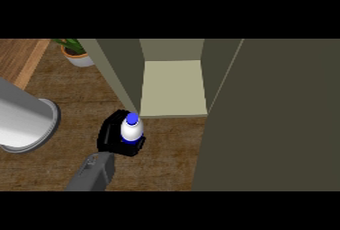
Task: Pick up the bottled water, place it into the cabinet and close the cabinet
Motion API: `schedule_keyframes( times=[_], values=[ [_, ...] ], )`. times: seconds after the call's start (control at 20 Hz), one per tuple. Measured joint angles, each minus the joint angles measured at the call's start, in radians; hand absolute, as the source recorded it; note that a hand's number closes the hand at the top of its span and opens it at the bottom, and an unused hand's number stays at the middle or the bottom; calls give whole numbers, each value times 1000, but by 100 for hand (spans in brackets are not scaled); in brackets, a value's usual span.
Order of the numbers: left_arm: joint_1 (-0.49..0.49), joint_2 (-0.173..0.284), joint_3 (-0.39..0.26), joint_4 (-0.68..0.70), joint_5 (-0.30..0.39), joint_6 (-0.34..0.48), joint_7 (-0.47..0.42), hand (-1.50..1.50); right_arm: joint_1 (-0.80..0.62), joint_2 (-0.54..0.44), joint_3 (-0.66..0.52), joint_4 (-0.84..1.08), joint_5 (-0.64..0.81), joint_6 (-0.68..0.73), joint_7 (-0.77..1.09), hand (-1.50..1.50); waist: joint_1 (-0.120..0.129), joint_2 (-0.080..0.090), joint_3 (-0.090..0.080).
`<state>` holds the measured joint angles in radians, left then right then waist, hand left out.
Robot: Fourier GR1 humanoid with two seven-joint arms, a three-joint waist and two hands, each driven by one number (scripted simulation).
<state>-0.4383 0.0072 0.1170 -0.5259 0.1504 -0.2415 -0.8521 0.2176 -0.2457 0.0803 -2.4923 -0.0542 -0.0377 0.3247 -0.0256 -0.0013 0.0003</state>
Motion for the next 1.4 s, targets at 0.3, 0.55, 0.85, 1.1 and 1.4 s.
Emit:
schedule_keyframes(
  times=[0.3,0.55,0.85,1.1,1.4],
  values=[
    [-12,15,-104,-43,132,39,82,150,12,0,-120,30,-70,62,-37,-150,6,-2,2],
    [2,37,-179,-77,252,103,137,150,15,5,-190,53,-114,100,-45,-150,1,-4,4],
    [25,58,-262,-131,335,203,175,150,16,18,-242,96,-169,147,-83,-150,-6,-6,6],
    [41,80,-311,-165,380,282,188,150,6,18,-283,126,-242,180,-100,-150,-20,-5,8],
    [60,93,-340,-202,417,379,198,150,5,2,-332,154,-335,224,-115,-150,-39,-6,11]
  ],
)
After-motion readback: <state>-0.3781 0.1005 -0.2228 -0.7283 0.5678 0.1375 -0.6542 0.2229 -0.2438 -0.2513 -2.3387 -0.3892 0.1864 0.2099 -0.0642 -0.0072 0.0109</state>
